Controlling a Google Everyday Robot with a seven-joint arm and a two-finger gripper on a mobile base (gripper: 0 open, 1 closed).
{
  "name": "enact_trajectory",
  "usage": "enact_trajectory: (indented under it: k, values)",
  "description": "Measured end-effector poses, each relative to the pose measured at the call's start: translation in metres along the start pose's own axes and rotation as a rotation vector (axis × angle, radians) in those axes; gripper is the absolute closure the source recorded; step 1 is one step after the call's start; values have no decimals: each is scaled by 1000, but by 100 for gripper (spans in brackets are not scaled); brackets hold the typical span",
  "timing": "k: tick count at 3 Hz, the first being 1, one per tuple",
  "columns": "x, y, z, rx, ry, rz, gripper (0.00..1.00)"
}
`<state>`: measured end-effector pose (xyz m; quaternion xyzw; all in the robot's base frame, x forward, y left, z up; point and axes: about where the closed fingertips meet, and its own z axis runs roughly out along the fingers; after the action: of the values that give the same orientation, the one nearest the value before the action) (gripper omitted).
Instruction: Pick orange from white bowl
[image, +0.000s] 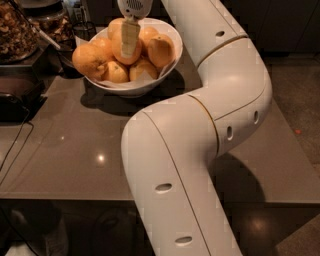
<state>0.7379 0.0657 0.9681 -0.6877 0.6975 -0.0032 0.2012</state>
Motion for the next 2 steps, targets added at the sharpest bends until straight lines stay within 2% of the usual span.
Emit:
enact_trajectory:
  k: [2]
  values:
    - [2, 1, 22, -38, -7, 29, 32]
